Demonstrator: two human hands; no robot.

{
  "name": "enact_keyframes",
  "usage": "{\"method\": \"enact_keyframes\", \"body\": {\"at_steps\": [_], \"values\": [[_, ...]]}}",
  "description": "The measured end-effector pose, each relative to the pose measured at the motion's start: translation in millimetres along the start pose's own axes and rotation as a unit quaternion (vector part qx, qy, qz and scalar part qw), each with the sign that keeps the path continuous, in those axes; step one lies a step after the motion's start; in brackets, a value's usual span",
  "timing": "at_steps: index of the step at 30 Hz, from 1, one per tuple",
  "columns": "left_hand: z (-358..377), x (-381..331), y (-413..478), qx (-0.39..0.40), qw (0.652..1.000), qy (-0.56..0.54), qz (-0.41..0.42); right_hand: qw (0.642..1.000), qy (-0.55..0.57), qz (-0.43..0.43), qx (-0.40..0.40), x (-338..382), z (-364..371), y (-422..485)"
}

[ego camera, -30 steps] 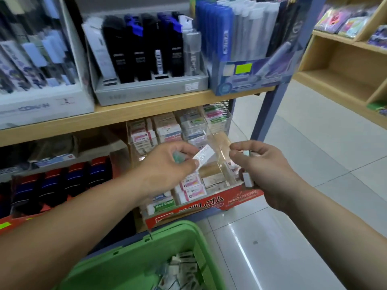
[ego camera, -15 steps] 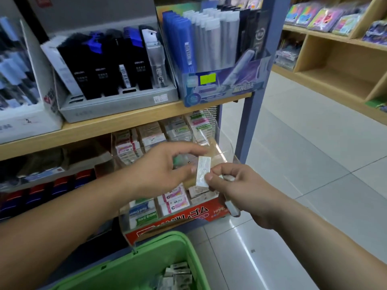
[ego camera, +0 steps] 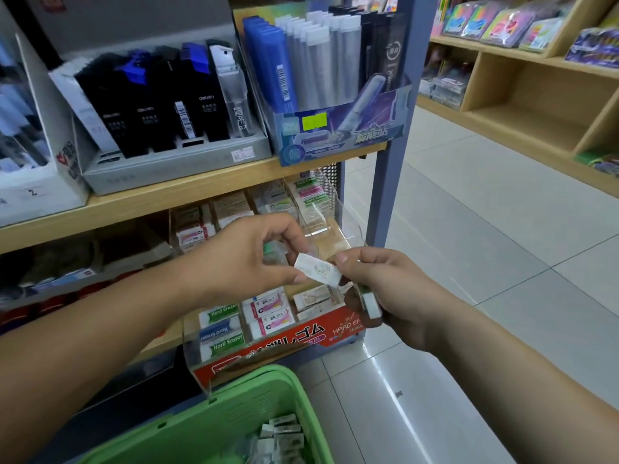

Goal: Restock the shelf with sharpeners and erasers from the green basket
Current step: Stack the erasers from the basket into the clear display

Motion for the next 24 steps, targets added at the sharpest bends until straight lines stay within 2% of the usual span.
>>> {"method": "enact_keyframes", "body": {"at_steps": [4, 7, 9, 11, 15, 18, 20, 24], "values": [[-8.8, 4.7, -4.4, -0.034, 0.996, -0.088, -0.008, 1.000, 0.002, -0.013, 0.009, 1.0, 4.8, -0.4], [-2.5, 24.4, -5.2, -0.078, 0.968, -0.223, -0.088, 1.000, -0.001, -0.024, 0.003, 0.5, 10.6, 2.1], [8.0, 34.7, -5.1, -0.089, 0.952, -0.262, -0.129, 0.999, 0.003, -0.032, -0.001, 3.0, 14.3, 2.7], [18.9, 34.5, -4.9, -0.074, 0.949, -0.276, -0.135, 0.999, 0.005, -0.040, -0.010, 5.9, 15.1, 2.9], [18.5, 25.1, -3.4, -0.068, 0.966, -0.220, -0.113, 0.999, 0.001, -0.035, -0.033, 4.4, 11.1, 2.1], [17.4, 33.0, 5.1, -0.047, 0.991, -0.072, -0.104, 0.997, 0.036, -0.003, -0.062, 2.2, 0.2, -0.5], [22.4, 41.2, 10.1, -0.025, 0.994, 0.053, -0.098, 0.995, 0.064, 0.016, -0.078, 1.3, -8.4, -1.9], [26.6, 45.2, 16.8, -0.079, 0.983, 0.156, -0.050, 0.993, 0.089, 0.029, -0.076, -1.6, -11.9, -6.2]]}}
Point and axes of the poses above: each hand's wrist, its own y-axis towards the middle knuckle, its own z-axis out of the palm, x = y × z, the point moved 9 cm from there along y, towards the middle knuckle, and after that the axes turned 6 degrees about -y, right-handed, at the moved point
